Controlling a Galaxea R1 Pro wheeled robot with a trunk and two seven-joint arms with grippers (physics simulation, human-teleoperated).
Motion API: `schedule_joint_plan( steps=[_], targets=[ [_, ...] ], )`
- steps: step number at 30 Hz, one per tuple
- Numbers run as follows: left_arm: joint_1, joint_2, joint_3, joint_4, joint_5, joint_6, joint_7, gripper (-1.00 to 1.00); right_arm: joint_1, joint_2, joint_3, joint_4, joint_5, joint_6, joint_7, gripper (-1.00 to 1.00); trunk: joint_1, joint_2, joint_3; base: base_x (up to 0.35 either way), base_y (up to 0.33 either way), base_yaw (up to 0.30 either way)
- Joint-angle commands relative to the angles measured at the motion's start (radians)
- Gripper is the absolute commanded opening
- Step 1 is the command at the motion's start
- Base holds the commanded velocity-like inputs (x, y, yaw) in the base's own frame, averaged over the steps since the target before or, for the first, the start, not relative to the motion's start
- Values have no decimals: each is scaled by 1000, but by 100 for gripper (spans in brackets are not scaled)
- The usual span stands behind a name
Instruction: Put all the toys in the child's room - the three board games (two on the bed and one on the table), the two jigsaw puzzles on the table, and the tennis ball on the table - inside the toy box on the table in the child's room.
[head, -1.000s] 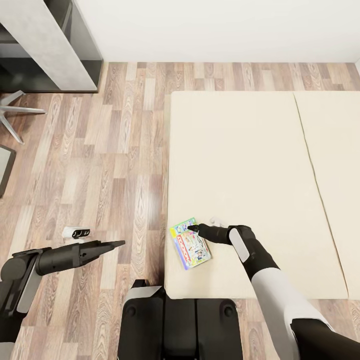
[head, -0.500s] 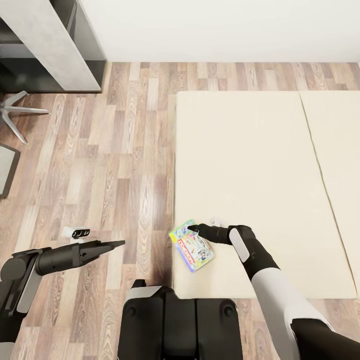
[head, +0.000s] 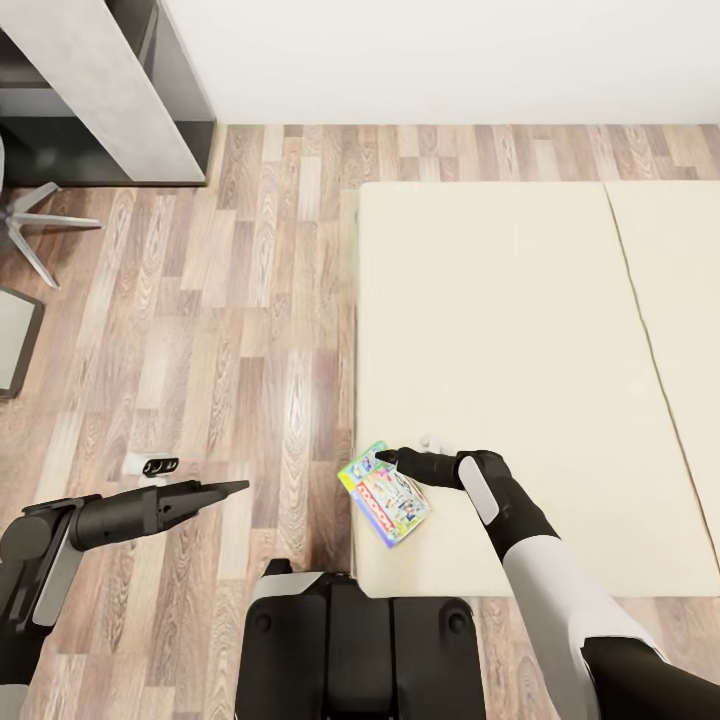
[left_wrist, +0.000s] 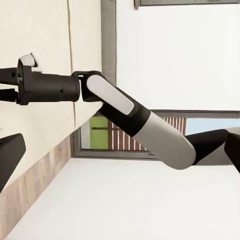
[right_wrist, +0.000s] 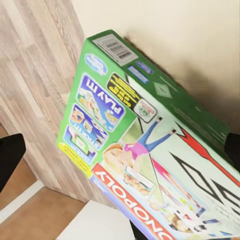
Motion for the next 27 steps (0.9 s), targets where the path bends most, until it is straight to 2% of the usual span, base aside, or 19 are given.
schedule_joint_plan(
  steps=[1, 27],
  targets=[
    [0, 0, 0, 0, 0, 11, -4, 100, 0, 1, -4, -1, 1, 6, 3, 100, 1, -2, -1, 0, 81, 0],
    [0, 0, 0, 0, 0, 11, -4, 100, 0, 2, -1, -1, 1, 3, 3, 100, 1, -2, -1, 0, 38, 0]
  ],
)
